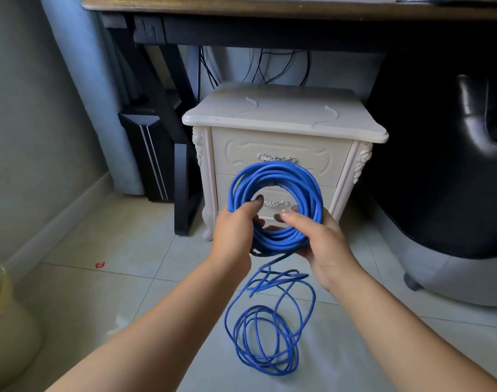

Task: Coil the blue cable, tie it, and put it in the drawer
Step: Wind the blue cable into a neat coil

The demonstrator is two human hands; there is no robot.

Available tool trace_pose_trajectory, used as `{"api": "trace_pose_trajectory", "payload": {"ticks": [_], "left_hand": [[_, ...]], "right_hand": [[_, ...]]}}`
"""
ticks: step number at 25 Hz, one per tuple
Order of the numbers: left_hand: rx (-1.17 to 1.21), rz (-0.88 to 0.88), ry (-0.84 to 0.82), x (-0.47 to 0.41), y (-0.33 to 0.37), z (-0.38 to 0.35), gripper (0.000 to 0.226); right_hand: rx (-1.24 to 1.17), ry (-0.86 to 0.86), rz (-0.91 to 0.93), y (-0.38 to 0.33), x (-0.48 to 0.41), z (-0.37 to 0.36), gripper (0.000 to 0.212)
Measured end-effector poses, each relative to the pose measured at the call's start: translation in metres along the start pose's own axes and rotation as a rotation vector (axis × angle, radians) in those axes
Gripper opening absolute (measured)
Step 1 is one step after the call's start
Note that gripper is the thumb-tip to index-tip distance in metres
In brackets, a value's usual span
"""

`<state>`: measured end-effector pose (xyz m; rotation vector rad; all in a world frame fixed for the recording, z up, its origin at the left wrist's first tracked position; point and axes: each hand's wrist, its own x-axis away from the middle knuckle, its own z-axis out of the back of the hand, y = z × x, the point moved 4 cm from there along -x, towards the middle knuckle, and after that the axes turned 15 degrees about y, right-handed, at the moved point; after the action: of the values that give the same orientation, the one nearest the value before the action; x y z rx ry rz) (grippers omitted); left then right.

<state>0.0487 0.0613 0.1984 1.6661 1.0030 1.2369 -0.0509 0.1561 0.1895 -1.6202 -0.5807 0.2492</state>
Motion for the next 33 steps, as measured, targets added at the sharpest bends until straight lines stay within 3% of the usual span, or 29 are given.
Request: {"api": "trace_pose_trajectory", "payload": {"ticks": [4,8,11,14,16,18,21,24,29,31,33], "left_hand": [[-0.149,0.046,-0.182,-0.001,-0.006,-0.004,0.011],[-0.266,-0.009,-0.376,-0.007,0.007,0.000,0.038],[-0.298,-0.258,-0.438,-0.010,0.024,0.002,0.058],[-0.564,-0.557,-0.535,-0.005,0.028,-0.001,0.069],[-0.771,-0.701,-0.532,-0.002,0.023,-0.001,0.057],[-0.795,-0.738,-0.462,0.000,0.022,-0.001,0.028],[-0.644,-0.679,-0.368,-0.003,0.024,-0.001,0.023],[-0.488,-0.535,-0.303,-0.009,0.025,0.002,0.016],[-0.223,-0.291,-0.144,-0.011,0.020,0.004,0.015],[-0.123,-0.204,-0.083,-0.011,0.017,0.003,0.013],[-0.090,-0.134,-0.062,-0.007,0.009,0.001,0.013]], "right_hand": [[-0.067,0.096,0.028,-0.014,-0.008,0.010,0.022],[0.050,0.042,0.141,-0.028,-0.014,0.016,0.029],[0.268,-0.080,0.222,-0.032,-0.014,0.016,0.039],[0.639,-0.226,0.394,-0.033,-0.005,0.007,0.035],[0.765,-0.272,0.463,-0.030,-0.001,0.001,0.036],[0.769,-0.239,0.472,-0.029,-0.002,0.002,0.037],[0.602,-0.221,0.356,-0.032,-0.008,0.008,0.048],[0.441,-0.334,0.142,-0.027,-0.011,0.015,0.056],[0.371,-0.317,0.048,-0.018,-0.014,0.021,0.073],[0.336,-0.276,0.046,-0.017,-0.011,0.018,0.069],[0.233,-0.193,0.041,-0.015,-0.011,0.018,0.049]]}}
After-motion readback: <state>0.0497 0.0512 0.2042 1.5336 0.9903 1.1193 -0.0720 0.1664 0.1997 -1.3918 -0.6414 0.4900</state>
